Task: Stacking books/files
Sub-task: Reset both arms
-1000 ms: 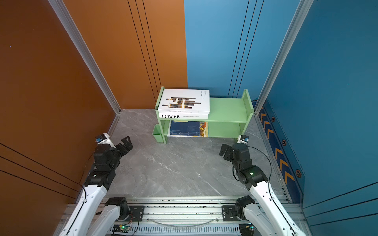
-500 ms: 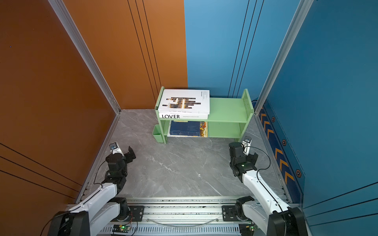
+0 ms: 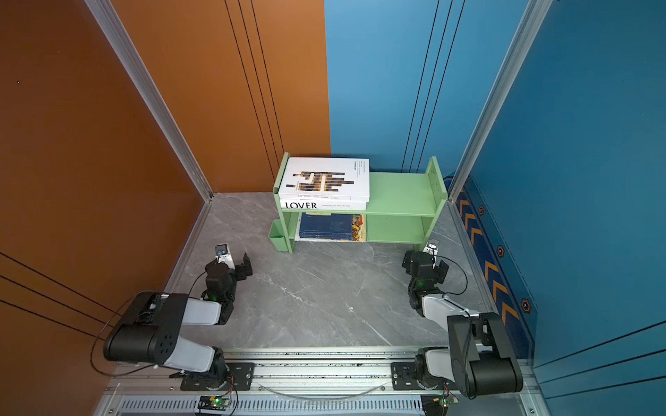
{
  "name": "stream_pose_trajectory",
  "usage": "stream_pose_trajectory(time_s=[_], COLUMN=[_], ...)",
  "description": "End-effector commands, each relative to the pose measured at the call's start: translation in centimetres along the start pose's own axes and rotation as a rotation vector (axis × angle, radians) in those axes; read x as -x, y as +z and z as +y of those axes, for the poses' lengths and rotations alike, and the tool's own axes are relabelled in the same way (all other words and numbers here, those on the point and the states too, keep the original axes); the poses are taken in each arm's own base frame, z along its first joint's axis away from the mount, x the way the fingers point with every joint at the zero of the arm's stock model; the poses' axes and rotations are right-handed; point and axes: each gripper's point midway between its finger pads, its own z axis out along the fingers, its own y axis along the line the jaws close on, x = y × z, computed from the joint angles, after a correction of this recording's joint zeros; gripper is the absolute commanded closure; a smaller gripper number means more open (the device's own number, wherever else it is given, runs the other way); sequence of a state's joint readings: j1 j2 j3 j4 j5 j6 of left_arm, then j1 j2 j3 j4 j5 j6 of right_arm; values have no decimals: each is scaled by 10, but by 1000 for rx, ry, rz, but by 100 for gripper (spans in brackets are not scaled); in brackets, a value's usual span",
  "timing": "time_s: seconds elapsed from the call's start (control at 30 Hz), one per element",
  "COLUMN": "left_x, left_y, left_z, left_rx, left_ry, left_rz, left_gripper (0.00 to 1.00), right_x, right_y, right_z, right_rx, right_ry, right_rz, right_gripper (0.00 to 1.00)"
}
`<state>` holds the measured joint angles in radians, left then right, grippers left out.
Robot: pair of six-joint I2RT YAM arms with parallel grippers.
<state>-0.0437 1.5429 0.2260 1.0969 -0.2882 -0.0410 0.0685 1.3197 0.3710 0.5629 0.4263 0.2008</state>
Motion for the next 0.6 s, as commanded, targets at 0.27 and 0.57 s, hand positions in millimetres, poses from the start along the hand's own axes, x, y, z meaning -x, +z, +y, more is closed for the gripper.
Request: stream_pose_trajectory(time_s=[0.27,0.57], left_x=[16,17], left_y=[24,23], left_z=[-15,-16], left_rx=[-38,-39], left_ry=[39,40], left_rz=[47,35], left_gripper=[2,2], right_x=[1,3], right_y=[19,22], right_z=[21,24], right_rx=[104,104], right_ry=[-34,-45], right_rz=[-102,-94], right_gripper=[0,0])
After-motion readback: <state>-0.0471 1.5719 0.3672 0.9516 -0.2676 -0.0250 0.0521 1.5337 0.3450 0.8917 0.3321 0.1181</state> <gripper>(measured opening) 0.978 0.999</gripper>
